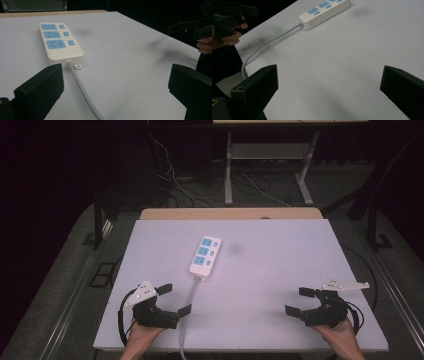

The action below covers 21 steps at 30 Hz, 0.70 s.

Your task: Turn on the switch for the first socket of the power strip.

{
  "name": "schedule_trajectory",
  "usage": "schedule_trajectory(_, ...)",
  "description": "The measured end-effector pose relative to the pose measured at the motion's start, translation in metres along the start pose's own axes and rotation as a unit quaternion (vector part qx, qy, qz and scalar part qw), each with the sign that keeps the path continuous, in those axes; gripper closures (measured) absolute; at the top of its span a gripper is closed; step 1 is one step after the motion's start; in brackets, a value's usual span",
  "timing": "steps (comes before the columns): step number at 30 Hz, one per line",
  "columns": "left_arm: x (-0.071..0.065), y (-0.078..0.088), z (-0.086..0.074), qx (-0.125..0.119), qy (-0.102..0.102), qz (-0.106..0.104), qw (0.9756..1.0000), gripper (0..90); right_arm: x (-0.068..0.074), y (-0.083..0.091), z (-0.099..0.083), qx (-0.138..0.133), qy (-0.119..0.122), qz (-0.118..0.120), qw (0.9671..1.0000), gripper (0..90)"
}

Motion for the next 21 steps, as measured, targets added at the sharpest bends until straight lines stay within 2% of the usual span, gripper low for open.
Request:
schedule_trajectory(11, -0.0011, 0.0004, -0.001, 0.002, -0.001, -0.003, 1.0, 0.0, -0.0024, 0.0, -0.0014, 0.001, -0.004, 0.0, 1.0, 1.3)
schedule_trajectory(21, -0.0028, 0.0005, -0.0025, 0.014, -0.001, -0.015, 0.9998, 0.1, -0.0028, -0.0016, -0.0029, 0.007, -0.003, 0.002, 1.0, 1.3)
Point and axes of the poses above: each handheld gripper's, and its own axes: y roughly backward along the jaws, z roughly out of its top, x roughly to its left, the point moved 6 cm from there along -y, roughly forward along the jaws, and after that the axes turned 7 degrees about -z, right-handed, at the moved point
